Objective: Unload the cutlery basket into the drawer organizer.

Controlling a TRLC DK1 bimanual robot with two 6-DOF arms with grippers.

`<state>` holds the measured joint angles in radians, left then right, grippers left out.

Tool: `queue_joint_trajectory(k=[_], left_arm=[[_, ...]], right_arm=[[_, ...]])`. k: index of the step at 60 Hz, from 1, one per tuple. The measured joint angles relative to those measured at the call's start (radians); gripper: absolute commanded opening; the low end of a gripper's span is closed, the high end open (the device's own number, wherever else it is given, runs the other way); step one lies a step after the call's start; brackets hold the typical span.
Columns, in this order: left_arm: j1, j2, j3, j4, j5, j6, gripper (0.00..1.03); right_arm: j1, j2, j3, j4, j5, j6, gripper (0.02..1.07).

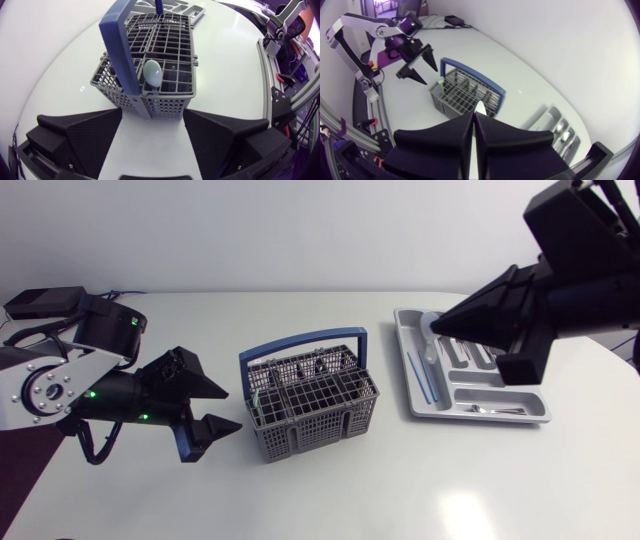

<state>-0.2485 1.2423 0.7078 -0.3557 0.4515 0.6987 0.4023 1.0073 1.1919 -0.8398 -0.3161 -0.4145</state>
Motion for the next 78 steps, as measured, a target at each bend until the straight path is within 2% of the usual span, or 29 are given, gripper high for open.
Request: queue_joint_trajectory(k=[9, 15, 20, 34, 44, 61, 64, 67, 73, 76, 78], left_arm=[[-0.003, 0.004, 0.000, 0.018, -0.016, -0.029, 0.93], [-0.013, 0.014, 0.000, 0.026, -0.027, -0.045, 0.93], [-0.022, 0.022, 0.000, 0.041, -0.036, -0.052, 0.93], [-0.022, 0.047, 0.000, 0.072, -0.042, -0.060, 0.93], [-0.023, 0.059, 0.000, 0.089, -0.042, -0.075, 0.93], [-0.023, 0.061, -0.006, 0.093, -0.042, -0.102, 0.93], [-0.023, 0.060, -0.011, 0.093, -0.042, -0.105, 0.93], [-0.023, 0.060, -0.014, 0.093, -0.042, -0.106, 0.93], [-0.023, 0.060, -0.018, 0.096, -0.050, -0.117, 0.93], [-0.023, 0.061, -0.018, 0.108, -0.058, -0.123, 0.93], [-0.023, 0.061, -0.018, 0.120, -0.062, -0.124, 0.93]], right_arm=[[-0.222, 0.002, -0.037, 0.008, -0.019, -0.124, 0.08], [-0.351, 0.038, -0.099, 0.069, -0.018, -0.187, 0.08], [-0.417, 0.096, -0.163, 0.150, 0.022, -0.221, 0.08], [-0.450, 0.275, -0.313, 0.372, 0.190, -0.245, 0.08], [-0.451, 0.420, -0.328, 0.515, 0.297, -0.244, 0.08], [-0.490, 0.592, -0.322, 0.614, 0.400, -0.222, 0.09], [-0.502, 0.623, -0.314, 0.632, 0.408, -0.218, 0.23], [-0.512, 0.645, -0.306, 0.639, 0.412, -0.214, 0.48], [-0.518, 0.648, -0.306, 0.635, 0.418, -0.207, 0.84], [-0.513, 0.629, -0.307, 0.635, 0.418, -0.201, 0.92], [-0.507, 0.607, -0.311, 0.634, 0.418, -0.197, 0.93]])
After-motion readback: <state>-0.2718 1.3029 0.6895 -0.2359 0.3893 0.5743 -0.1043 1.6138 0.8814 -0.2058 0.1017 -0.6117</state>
